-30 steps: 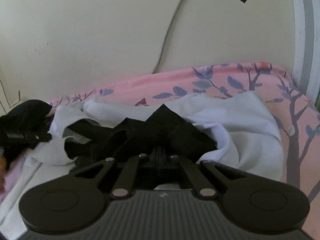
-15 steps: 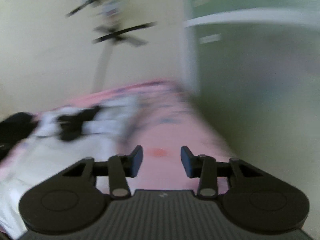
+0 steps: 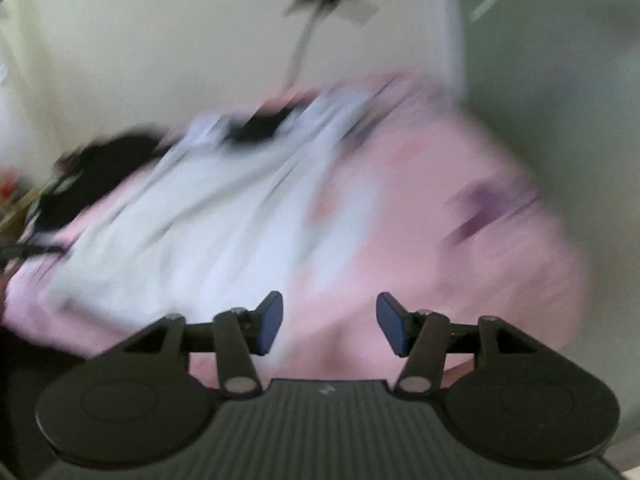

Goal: Fold small clothes

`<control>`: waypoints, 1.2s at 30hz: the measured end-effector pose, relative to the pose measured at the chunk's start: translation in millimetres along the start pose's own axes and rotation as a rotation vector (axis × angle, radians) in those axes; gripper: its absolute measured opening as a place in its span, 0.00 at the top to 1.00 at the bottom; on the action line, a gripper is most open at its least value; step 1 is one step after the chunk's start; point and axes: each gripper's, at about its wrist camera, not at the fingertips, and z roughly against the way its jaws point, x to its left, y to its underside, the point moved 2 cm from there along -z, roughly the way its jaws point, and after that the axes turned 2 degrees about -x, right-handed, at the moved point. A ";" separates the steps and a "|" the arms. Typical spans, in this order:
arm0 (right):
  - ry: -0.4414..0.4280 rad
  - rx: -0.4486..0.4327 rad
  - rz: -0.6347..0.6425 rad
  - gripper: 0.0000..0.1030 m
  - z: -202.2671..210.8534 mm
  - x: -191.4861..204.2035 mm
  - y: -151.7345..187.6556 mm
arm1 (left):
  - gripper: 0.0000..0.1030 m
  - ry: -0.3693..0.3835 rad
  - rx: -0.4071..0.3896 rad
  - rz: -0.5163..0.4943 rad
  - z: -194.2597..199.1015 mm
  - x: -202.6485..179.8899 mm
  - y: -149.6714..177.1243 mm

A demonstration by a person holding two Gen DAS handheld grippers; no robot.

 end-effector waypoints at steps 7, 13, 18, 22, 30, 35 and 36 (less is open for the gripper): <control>-0.169 0.075 -0.109 0.73 -54.1 14.2 28.0 | 0.79 0.023 0.068 0.081 -0.1 -3.8 20.4; 0.021 -0.032 -0.144 1.00 4.9 -21.4 13.7 | 0.94 0.008 0.073 0.119 17.6 1.6 17.9; -0.009 -0.067 -0.220 1.00 44.0 -47.3 18.6 | 0.94 0.047 0.092 0.126 16.5 -5.3 14.4; -0.072 -0.037 -0.175 1.00 30.5 -33.8 15.2 | 0.94 0.065 0.121 0.177 12.0 0.3 7.3; -0.191 -0.192 -0.240 1.00 33.6 -59.2 -68.5 | 0.94 0.150 -0.082 0.308 29.5 31.9 -76.9; -0.182 -0.236 -0.264 1.00 -24.4 -79.4 -153.5 | 0.93 0.099 -0.128 0.362 -31.9 53.9 -166.4; -0.169 -0.238 -0.283 1.00 -43.4 -84.3 -170.0 | 0.90 0.073 -0.131 0.378 -48.4 58.7 -180.2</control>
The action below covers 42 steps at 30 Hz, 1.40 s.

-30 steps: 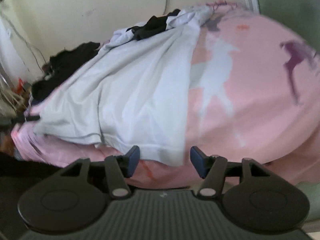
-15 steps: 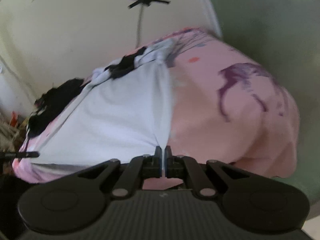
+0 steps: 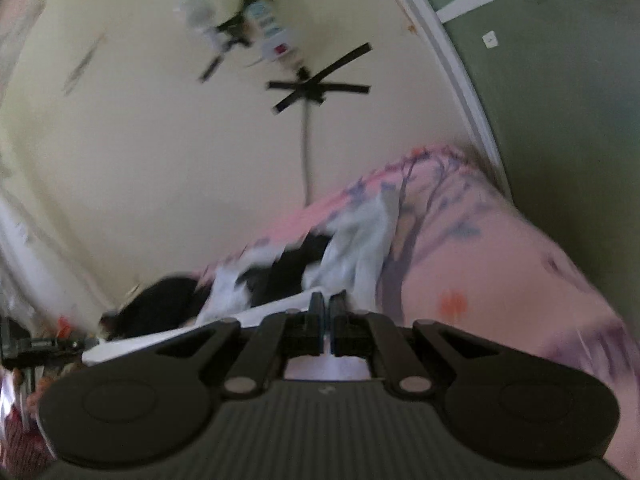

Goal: Fold small clothes

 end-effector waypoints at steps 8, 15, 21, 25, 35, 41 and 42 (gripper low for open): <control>0.192 -0.002 0.116 0.35 -78.6 -14.3 -8.5 | 0.60 -0.217 0.079 -0.023 -76.4 36.5 13.2; -0.107 0.181 0.489 0.37 -118.3 100.1 56.6 | 0.55 -0.127 0.154 -0.046 -89.7 34.0 44.6; -0.169 0.269 0.866 0.36 -174.8 165.4 116.5 | 0.55 -0.133 0.158 -0.130 -81.6 20.1 65.9; -0.235 0.348 0.949 1.00 -202.5 183.7 123.8 | 0.94 -0.125 0.178 -0.164 -83.3 20.8 70.6; -0.001 0.175 0.361 0.41 -203.2 98.5 22.6 | 0.63 -0.121 0.121 -0.191 -63.0 16.9 68.6; 0.221 0.064 0.286 0.34 -89.6 24.3 37.2 | 0.62 -0.094 0.136 -0.192 -68.2 10.7 70.7; 0.251 0.077 0.270 0.34 -76.5 15.2 44.5 | 0.62 -0.091 0.135 -0.194 -68.2 9.4 70.9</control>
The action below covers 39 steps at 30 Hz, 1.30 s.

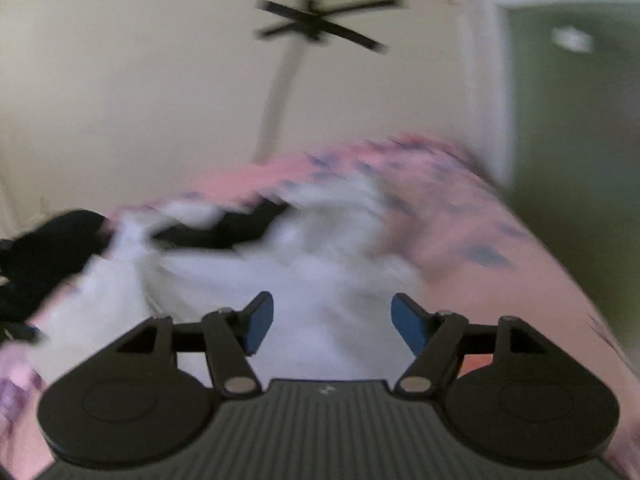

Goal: Fold small clothes

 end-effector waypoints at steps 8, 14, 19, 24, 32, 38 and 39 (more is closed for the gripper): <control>0.008 0.015 -0.014 1.00 33.6 -10.0 35.4 | 0.96 0.024 0.038 0.052 14.5 1.1 3.8; 0.028 0.091 0.028 1.00 57.7 -10.9 43.9 | 0.98 -0.062 0.099 0.108 49.0 23.8 35.3; 0.052 0.088 0.083 0.76 53.8 -14.4 39.9 | 0.97 -0.110 0.099 0.161 53.1 42.2 31.4; 0.028 -0.073 0.102 0.45 44.5 -18.9 -39.2 | 0.84 -0.160 -0.051 -0.002 52.5 18.4 -51.4; -0.156 0.070 0.094 0.43 -124.2 13.8 -147.9 | 0.52 -0.205 -0.023 -0.149 -99.9 -11.1 -195.0; -0.183 0.249 0.064 0.33 -235.5 31.2 -158.9 | 0.23 -0.153 0.112 -0.132 -203.0 -12.6 -219.1; -0.180 0.269 0.064 0.32 -247.6 30.7 -156.2 | 0.19 -0.146 0.128 -0.128 -214.8 -13.0 -216.2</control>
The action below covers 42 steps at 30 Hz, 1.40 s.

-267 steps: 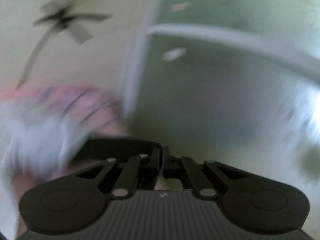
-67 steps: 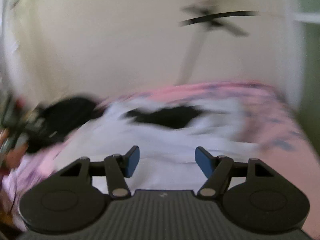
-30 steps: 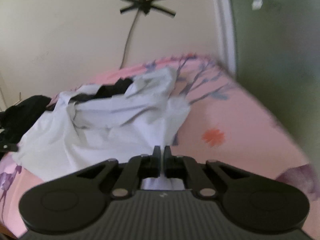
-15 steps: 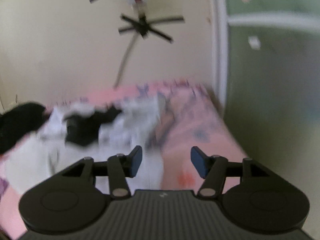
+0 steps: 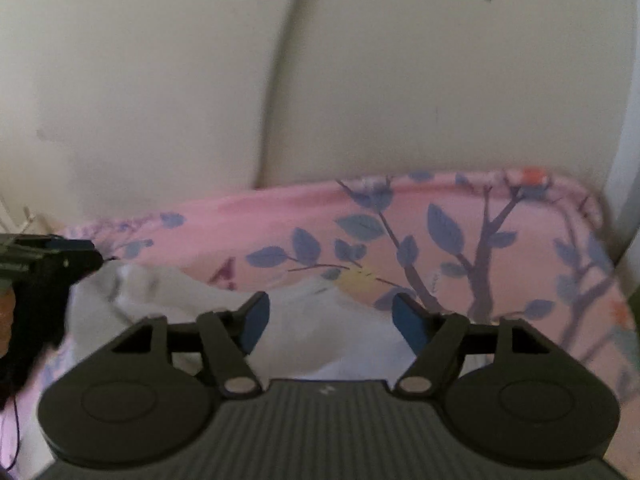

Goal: Fold small clothes

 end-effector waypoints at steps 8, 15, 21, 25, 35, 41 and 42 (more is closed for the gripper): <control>-0.048 0.038 0.018 0.96 -34.3 6.9 7.4 | 0.95 -0.011 0.047 -0.083 -34.8 -22.1 18.3; -0.067 -0.167 0.114 0.98 69.9 41.4 13.0 | 0.95 0.080 -0.163 -0.121 76.9 -41.9 40.7; -0.096 -0.321 0.189 0.98 189.3 75.5 84.9 | 0.95 0.182 -0.263 -0.193 172.8 -64.3 121.2; -0.114 -0.356 0.191 0.98 241.6 93.2 165.9 | 0.95 0.241 -0.250 -0.206 206.5 -70.9 190.5; -0.039 -0.243 0.052 0.68 238.1 95.2 319.0 | 0.85 0.332 -0.141 -0.077 211.3 -55.9 295.1; -0.104 -0.429 0.006 0.45 275.2 75.4 290.9 | 0.57 0.266 -0.299 0.038 246.6 -16.6 268.8; -0.106 -0.459 -0.018 0.45 275.3 72.4 278.7 | 0.51 0.231 -0.295 0.051 240.2 -12.6 261.0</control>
